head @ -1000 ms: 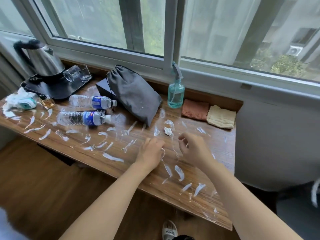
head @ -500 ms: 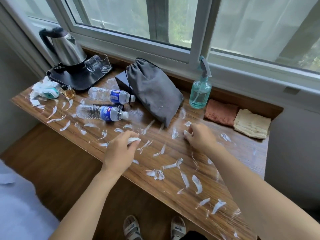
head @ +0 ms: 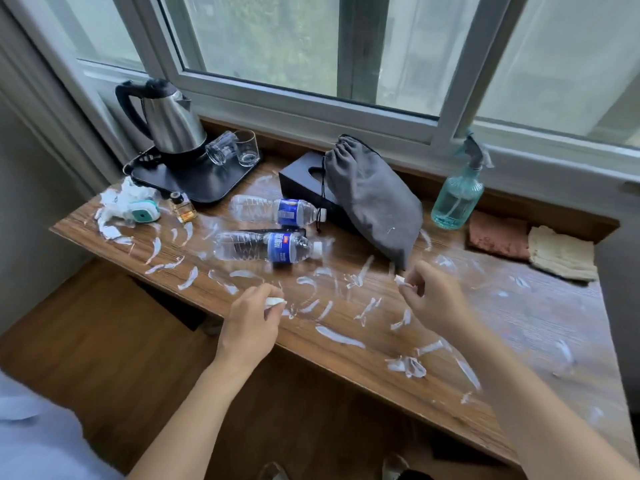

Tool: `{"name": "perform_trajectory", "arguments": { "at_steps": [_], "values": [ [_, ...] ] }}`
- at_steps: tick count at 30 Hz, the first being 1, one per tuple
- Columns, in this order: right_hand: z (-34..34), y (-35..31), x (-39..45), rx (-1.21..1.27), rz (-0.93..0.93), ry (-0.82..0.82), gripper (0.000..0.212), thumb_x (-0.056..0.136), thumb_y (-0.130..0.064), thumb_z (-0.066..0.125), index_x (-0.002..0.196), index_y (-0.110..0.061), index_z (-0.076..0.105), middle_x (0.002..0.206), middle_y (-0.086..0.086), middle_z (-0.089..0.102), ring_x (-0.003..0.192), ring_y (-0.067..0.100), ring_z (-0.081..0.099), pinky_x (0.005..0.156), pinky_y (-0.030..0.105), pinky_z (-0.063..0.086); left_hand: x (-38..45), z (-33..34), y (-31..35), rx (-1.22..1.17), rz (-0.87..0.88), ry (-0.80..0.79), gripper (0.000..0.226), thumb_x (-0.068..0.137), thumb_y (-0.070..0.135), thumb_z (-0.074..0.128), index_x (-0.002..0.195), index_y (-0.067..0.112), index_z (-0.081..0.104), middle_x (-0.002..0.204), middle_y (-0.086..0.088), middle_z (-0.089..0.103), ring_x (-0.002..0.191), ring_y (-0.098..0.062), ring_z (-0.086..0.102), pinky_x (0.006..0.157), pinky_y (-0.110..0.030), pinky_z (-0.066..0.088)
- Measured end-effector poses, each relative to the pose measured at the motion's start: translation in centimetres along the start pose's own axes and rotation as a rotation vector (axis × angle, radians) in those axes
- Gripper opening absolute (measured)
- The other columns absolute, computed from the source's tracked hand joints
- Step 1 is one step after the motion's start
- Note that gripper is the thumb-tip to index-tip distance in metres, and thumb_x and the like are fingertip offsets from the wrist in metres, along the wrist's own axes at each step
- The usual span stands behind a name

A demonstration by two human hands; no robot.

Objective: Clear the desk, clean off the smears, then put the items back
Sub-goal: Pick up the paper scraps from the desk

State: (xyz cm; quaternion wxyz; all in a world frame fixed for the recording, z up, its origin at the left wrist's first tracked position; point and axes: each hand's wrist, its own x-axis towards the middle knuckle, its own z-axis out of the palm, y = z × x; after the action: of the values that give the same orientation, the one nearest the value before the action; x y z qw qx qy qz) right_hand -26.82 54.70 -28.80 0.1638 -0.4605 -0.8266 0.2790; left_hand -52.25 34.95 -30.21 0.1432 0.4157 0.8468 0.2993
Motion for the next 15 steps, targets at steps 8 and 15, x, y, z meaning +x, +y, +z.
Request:
{"name": "perform_trajectory", "arguments": {
  "at_steps": [8, 15],
  "values": [
    [5.3, -6.6, -2.7, 0.051, 0.066, 0.071, 0.014, 0.094, -0.015, 0.072, 0.103, -0.023, 0.065, 0.084, -0.014, 0.064, 0.077, 0.001, 0.06, 0.064, 0.015, 0.044, 2.2, -3.4, -4.0, -0.065, 0.14, -0.129, 0.009, 0.103, 0.026, 0.066, 0.111, 0.029, 0.067, 0.11, 0.013, 0.064, 0.101, -0.008, 0.061, 0.084, -0.031, 0.055],
    [8.6, -11.6, -1.7, 0.098, 0.035, 0.056, 0.01, 0.095, -0.013, 0.069, 0.1, -0.022, 0.069, 0.085, -0.019, 0.062, 0.072, -0.003, 0.058, 0.061, 0.009, 0.044, 4.7, -4.8, -4.0, -0.102, 0.198, -0.139, 0.002, 0.101, 0.025, 0.066, 0.101, 0.027, 0.066, 0.1, 0.015, 0.062, 0.096, -0.009, 0.061, 0.081, -0.03, 0.052]
  ]
}}
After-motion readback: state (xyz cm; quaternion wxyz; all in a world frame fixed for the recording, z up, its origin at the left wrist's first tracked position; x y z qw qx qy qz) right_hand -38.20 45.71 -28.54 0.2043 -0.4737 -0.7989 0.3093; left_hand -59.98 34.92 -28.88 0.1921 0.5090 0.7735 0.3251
